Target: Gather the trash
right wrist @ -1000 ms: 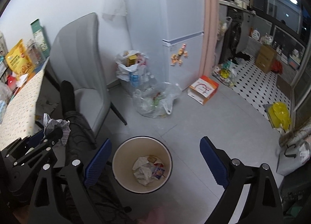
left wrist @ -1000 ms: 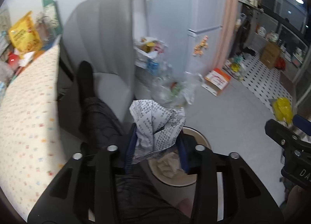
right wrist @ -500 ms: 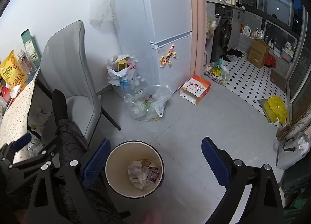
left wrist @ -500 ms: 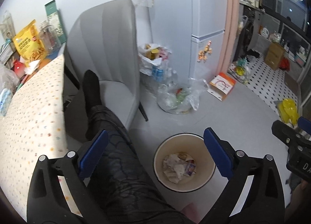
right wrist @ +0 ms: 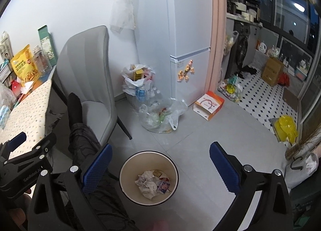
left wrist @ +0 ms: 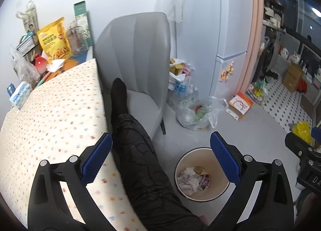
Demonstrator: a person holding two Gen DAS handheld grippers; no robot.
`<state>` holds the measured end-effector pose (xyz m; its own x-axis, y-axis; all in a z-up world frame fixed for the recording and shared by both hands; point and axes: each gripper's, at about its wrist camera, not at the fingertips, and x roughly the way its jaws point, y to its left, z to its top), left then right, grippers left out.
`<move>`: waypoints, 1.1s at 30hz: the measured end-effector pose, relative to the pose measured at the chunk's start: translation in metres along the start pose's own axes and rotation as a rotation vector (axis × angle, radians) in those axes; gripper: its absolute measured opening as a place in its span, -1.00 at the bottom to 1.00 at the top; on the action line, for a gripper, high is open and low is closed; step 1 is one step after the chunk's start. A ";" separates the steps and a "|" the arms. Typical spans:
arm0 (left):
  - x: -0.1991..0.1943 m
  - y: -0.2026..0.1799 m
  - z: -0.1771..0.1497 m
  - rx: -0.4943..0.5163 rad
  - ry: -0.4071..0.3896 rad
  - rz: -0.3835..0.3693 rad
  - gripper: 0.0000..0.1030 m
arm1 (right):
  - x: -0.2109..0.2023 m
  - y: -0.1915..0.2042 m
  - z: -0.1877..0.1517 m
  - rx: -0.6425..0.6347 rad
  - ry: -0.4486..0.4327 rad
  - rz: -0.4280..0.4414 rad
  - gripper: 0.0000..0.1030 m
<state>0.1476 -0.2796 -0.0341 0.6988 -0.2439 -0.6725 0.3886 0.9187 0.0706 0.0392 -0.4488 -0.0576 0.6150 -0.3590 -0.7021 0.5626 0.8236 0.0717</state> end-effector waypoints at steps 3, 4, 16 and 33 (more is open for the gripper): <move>-0.012 0.018 0.001 -0.029 -0.024 0.009 0.89 | -0.016 0.015 0.002 -0.026 -0.019 0.009 0.85; -0.016 0.022 0.001 -0.038 -0.030 0.012 0.89 | -0.019 0.019 0.002 -0.033 -0.024 0.012 0.85; -0.070 0.091 -0.012 -0.144 -0.133 0.072 0.89 | -0.079 0.081 0.000 -0.122 -0.113 0.048 0.85; -0.147 0.171 -0.044 -0.231 -0.227 0.171 0.89 | -0.154 0.149 -0.020 -0.213 -0.194 0.150 0.85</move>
<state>0.0850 -0.0727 0.0440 0.8675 -0.1199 -0.4828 0.1268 0.9918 -0.0185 0.0178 -0.2621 0.0470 0.7876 -0.2864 -0.5456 0.3421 0.9397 0.0005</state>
